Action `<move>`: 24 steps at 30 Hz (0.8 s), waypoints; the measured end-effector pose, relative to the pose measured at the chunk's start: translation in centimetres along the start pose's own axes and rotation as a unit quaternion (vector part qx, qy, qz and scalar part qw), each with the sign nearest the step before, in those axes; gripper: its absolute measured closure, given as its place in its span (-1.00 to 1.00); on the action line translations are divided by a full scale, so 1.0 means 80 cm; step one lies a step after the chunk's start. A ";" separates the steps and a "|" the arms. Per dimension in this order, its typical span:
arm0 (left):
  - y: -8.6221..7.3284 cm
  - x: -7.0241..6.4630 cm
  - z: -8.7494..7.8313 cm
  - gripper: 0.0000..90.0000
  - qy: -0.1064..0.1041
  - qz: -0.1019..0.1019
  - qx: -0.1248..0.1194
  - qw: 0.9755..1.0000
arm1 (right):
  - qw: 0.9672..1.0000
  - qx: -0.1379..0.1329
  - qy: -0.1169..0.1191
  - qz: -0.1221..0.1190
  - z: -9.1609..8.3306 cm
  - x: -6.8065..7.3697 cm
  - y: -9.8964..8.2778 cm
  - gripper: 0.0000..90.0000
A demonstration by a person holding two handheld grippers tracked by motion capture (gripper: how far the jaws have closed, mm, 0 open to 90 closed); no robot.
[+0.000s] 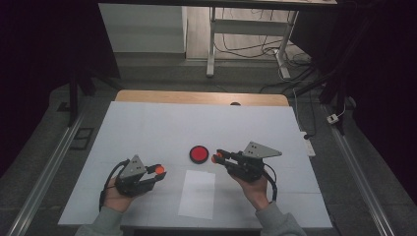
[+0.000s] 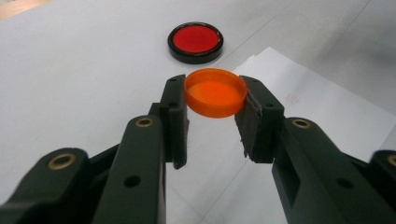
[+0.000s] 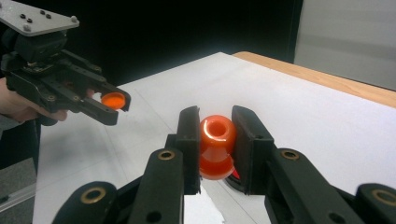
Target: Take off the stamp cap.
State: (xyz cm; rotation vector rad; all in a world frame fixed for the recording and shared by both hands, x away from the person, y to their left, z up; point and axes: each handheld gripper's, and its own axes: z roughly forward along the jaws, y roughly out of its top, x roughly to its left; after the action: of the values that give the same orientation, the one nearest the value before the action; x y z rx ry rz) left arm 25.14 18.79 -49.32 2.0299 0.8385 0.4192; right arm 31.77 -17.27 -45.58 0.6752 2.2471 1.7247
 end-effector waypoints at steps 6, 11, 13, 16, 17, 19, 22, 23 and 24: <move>-0.017 0.005 -0.017 0.44 0.012 -0.012 -0.002 1.000 | 1.000 -0.006 -0.005 0.000 -0.005 -0.005 0.002 0.62; -0.028 0.009 -0.027 0.44 0.016 -0.024 -0.003 1.000 | 1.000 -0.012 -0.008 0.002 -0.009 -0.009 0.005 0.62; -0.029 0.010 -0.027 0.44 0.016 -0.024 -0.004 1.000 | 1.000 -0.012 -0.008 0.002 -0.010 -0.010 0.005 0.62; -0.028 0.010 -0.026 0.44 0.015 -0.024 -0.003 1.000 | 1.000 -0.012 -0.009 0.002 -0.010 -0.010 0.005 0.62; -0.028 0.010 -0.025 0.44 0.015 -0.023 -0.002 1.000 | 1.000 -0.012 -0.009 0.001 -0.010 -0.010 0.005 0.62; -0.028 0.011 -0.026 0.44 0.015 -0.024 -0.003 1.000 | 1.000 -0.012 -0.009 0.001 -0.010 -0.010 0.005 0.62; -0.027 0.011 -0.027 0.44 0.019 -0.026 -0.007 0.999 | 1.000 -0.012 -0.007 0.001 -0.009 -0.011 0.006 0.62; -0.027 0.011 -0.028 0.44 0.019 -0.026 -0.007 0.999 | 1.000 -0.012 -0.006 0.002 -0.008 -0.011 0.005 0.62; -0.027 0.012 -0.028 0.44 0.018 -0.026 -0.008 0.999 | 1.000 -0.012 -0.006 0.003 -0.008 -0.011 0.005 0.62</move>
State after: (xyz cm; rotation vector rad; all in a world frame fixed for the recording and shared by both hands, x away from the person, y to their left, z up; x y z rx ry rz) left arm 23.66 21.64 -49.90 1.9871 0.9066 0.4334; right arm 32.35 -18.15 -45.08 0.6853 2.2154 1.7430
